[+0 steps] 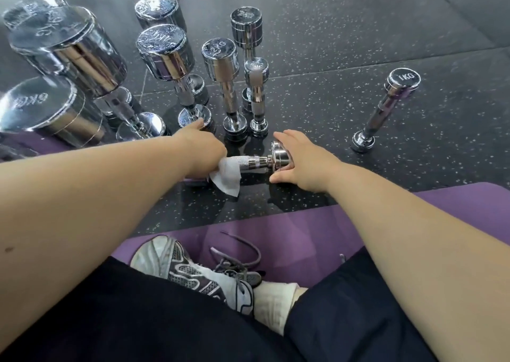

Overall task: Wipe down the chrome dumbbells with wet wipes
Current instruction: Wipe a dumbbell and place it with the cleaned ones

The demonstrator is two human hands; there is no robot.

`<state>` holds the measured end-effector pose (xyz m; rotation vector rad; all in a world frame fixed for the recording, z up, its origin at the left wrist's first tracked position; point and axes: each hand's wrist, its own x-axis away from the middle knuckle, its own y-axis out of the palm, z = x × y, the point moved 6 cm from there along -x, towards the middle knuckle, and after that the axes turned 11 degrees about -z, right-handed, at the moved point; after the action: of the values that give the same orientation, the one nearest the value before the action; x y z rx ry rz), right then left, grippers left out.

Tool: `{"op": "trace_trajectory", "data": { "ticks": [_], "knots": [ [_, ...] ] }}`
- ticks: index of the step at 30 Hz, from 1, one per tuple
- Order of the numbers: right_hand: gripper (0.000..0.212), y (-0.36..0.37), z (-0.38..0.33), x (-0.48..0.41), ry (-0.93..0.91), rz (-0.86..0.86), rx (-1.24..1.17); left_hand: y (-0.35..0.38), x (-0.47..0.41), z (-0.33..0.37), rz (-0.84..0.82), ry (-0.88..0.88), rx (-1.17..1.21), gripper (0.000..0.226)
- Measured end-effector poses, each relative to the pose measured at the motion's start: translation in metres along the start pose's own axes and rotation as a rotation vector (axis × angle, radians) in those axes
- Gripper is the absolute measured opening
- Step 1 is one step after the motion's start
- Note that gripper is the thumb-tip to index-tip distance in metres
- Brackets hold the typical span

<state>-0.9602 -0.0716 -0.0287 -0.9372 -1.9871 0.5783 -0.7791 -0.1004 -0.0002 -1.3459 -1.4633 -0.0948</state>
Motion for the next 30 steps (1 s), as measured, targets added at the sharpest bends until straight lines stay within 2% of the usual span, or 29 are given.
{"op": "trace_trajectory", "data": {
  "ticks": [2,6,10,12,16,19,21,22,25,28,30],
  "knots": [
    [0.098,0.000,-0.001,0.000,0.008,0.000,0.011,-0.002,0.013,-0.001,0.049,-0.020,-0.101,0.037],
    [0.097,0.001,-0.005,0.006,0.030,0.014,0.004,0.007,0.033,0.018,0.116,0.061,-0.327,0.027],
    [0.094,0.004,-0.010,0.013,0.037,0.036,0.016,0.012,0.037,0.039,0.134,0.114,-0.456,0.024],
    [0.094,0.006,-0.012,0.013,0.026,0.042,0.022,0.016,0.033,0.042,0.138,0.092,-0.474,0.030],
    [0.096,0.000,-0.007,0.006,0.019,0.032,0.021,0.022,0.015,0.043,0.016,0.014,-0.539,0.026],
    [0.099,-0.004,-0.005,0.005,0.025,0.039,-0.003,0.009,0.017,0.047,0.041,0.068,-0.416,0.027],
    [0.101,-0.004,0.000,0.007,0.040,0.092,-0.112,-0.007,0.023,0.046,0.113,0.066,-0.220,0.025],
    [0.101,-0.002,0.003,0.009,0.046,0.119,-0.181,-0.017,0.027,0.043,0.171,0.036,-0.007,0.026],
    [0.103,0.004,0.012,0.012,0.074,0.148,-0.339,-0.039,0.032,0.027,0.334,-0.099,0.873,0.038],
    [0.077,-0.001,0.022,0.022,0.114,0.262,-0.677,-0.045,0.023,0.038,0.416,-0.123,1.555,0.047],
    [0.053,-0.008,0.024,0.033,0.120,0.326,-0.947,-0.042,0.018,0.051,0.435,-0.086,1.882,0.044]
  ]
}}
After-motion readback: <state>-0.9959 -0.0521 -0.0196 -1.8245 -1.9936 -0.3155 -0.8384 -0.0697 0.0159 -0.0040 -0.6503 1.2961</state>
